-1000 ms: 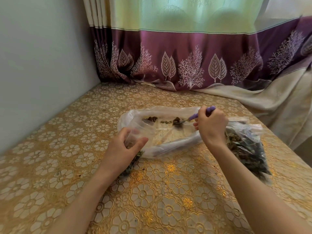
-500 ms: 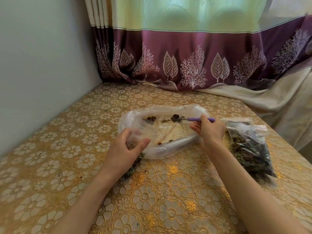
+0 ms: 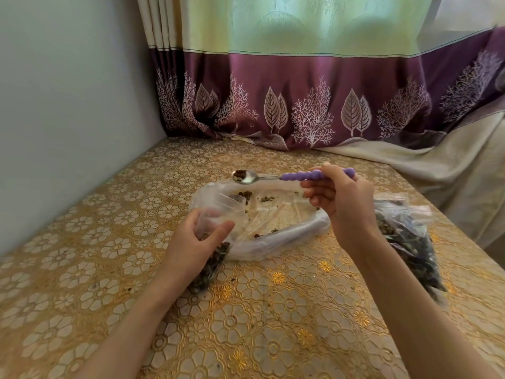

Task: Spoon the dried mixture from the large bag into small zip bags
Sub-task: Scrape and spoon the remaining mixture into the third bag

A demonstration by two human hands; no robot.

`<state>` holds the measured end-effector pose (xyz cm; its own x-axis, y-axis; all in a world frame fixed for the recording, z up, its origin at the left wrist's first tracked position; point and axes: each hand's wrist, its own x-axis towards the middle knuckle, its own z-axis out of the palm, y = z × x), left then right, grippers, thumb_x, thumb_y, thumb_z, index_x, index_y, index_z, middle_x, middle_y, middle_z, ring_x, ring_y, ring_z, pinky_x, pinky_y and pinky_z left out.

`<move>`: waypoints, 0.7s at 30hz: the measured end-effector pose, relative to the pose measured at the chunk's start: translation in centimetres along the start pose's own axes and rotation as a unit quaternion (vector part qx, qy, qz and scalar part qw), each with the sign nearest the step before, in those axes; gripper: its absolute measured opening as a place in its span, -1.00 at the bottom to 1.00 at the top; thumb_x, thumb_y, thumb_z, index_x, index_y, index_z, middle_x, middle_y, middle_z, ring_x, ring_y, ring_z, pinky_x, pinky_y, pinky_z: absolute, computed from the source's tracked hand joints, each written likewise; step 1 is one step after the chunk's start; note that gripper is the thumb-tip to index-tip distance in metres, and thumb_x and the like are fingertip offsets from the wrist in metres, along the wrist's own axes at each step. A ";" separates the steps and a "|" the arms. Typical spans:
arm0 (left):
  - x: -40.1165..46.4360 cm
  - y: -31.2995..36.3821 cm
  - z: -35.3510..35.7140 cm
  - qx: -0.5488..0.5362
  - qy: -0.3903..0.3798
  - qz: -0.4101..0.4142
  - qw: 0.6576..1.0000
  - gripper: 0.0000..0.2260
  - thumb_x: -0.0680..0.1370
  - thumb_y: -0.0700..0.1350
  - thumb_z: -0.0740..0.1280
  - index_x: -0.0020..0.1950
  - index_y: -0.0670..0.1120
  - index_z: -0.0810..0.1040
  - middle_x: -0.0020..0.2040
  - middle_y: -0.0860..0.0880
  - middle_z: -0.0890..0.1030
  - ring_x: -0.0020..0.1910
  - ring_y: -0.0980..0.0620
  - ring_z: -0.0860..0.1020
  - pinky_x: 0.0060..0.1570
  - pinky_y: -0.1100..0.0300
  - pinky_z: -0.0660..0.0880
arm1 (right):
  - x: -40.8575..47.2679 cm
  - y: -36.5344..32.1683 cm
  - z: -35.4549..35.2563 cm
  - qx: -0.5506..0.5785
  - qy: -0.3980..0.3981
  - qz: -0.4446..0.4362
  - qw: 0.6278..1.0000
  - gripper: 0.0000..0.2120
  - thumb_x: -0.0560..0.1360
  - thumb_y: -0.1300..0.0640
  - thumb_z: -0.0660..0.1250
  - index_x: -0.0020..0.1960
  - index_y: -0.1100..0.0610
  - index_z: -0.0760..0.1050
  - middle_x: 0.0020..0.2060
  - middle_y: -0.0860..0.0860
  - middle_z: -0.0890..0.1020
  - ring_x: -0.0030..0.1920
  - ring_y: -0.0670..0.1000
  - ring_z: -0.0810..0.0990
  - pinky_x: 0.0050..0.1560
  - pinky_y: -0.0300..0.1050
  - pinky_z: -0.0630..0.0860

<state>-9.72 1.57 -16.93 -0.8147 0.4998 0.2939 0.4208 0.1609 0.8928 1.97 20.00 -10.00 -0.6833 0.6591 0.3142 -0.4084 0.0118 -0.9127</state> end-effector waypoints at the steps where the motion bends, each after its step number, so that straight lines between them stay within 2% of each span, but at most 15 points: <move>1: 0.0 0.1 0.0 -0.006 0.001 -0.002 1.000 -0.57 0.24 0.33 0.31 -0.01 0.13 0.48 -0.19 0.07 0.66 -0.20 0.20 0.61 -0.16 0.26 0.45 | -0.2 -0.3 0.3 -0.002 -0.025 -0.004 1.000 -0.71 0.55 0.27 0.17 -0.29 0.27 0.55 -0.27 0.18 0.70 -0.41 -0.01 0.53 -0.44 -0.28 0.46; 4: 0.0 0.2 -0.1 -0.024 0.008 -0.010 1.000 -0.59 0.24 0.31 0.33 -0.02 0.13 0.48 -0.19 0.07 0.66 -0.19 0.18 0.62 -0.18 0.30 0.43 | -0.7 -0.8 0.9 -0.029 -0.076 -0.035 0.996 -0.76 0.56 0.29 0.19 -0.22 0.32 0.54 -0.32 0.13 0.69 -0.42 -0.03 0.55 -0.45 -0.28 0.47; 8: -0.1 0.5 -0.2 -0.047 0.019 -0.012 0.999 -0.63 0.25 0.27 0.34 -0.03 0.13 0.47 -0.15 0.04 0.66 -0.17 0.17 0.62 -0.19 0.31 0.46 | -1.1 -0.9 1.3 -0.063 -0.129 -0.069 0.987 -0.83 0.54 0.37 0.19 -0.12 0.31 0.56 -0.33 0.17 0.64 -0.40 0.02 0.57 -0.42 -0.23 0.49; 11: -0.2 0.9 0.0 -0.070 0.017 0.005 0.997 -0.65 0.28 0.21 0.34 -0.03 0.09 0.47 -0.18 0.13 0.67 -0.21 0.21 0.62 -0.29 0.43 0.48 | -1.2 -0.7 1.3 -0.060 -0.146 -0.072 0.985 -0.81 0.54 0.37 0.18 -0.11 0.28 0.56 -0.34 0.13 0.63 -0.39 0.01 0.56 -0.41 -0.22 0.49; 14: -0.3 0.9 -0.1 -0.084 0.023 0.006 0.996 -0.66 0.29 0.19 0.35 0.00 0.09 0.47 -0.19 0.12 0.67 -0.21 0.23 0.63 -0.30 0.41 0.49 | -1.0 -0.6 1.1 -0.027 -0.105 -0.070 0.992 -0.81 0.56 0.32 0.19 -0.15 0.26 0.55 -0.33 0.06 0.67 -0.40 -0.01 0.55 -0.41 -0.25 0.48; 17: -0.3 1.0 -0.4 -0.085 0.038 0.015 0.996 -0.62 0.29 0.21 0.35 0.03 0.08 0.47 -0.15 0.05 0.67 -0.16 0.22 0.62 -0.23 0.39 0.49 | -0.3 -0.1 0.5 -0.003 -0.007 -0.059 0.998 -0.75 0.58 0.24 0.20 -0.22 0.24 0.55 -0.36 0.06 0.67 -0.41 -0.02 0.54 -0.41 -0.26 0.48; 19: -0.4 1.3 -0.5 -0.105 0.047 0.032 0.993 -0.63 0.32 0.18 0.35 0.05 0.05 0.48 -0.12 0.07 0.67 -0.13 0.22 0.62 -0.21 0.44 0.49 | 0.3 0.4 -0.1 -0.028 0.045 -0.039 0.998 -0.71 0.58 0.23 0.19 -0.28 0.22 0.54 -0.42 0.03 0.66 -0.42 -0.03 0.54 -0.43 -0.27 0.48; 21: -0.4 1.7 -0.8 -0.128 0.065 0.046 0.989 -0.66 0.35 0.14 0.36 0.04 0.03 0.48 -0.11 0.16 0.66 -0.14 0.22 0.63 -0.23 0.45 0.49 | 1.1 1.2 -0.6 -0.099 0.077 -0.022 0.992 -0.68 0.56 0.24 0.20 -0.34 0.19 0.54 -0.47 0.00 0.64 -0.44 -0.04 0.52 -0.44 -0.27 0.47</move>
<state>-8.95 0.99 -15.26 -0.8288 0.3869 0.4041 0.3938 -0.1095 0.9126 1.15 21.19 -10.91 -0.5604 0.7615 0.3257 -0.2988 0.1808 -0.9370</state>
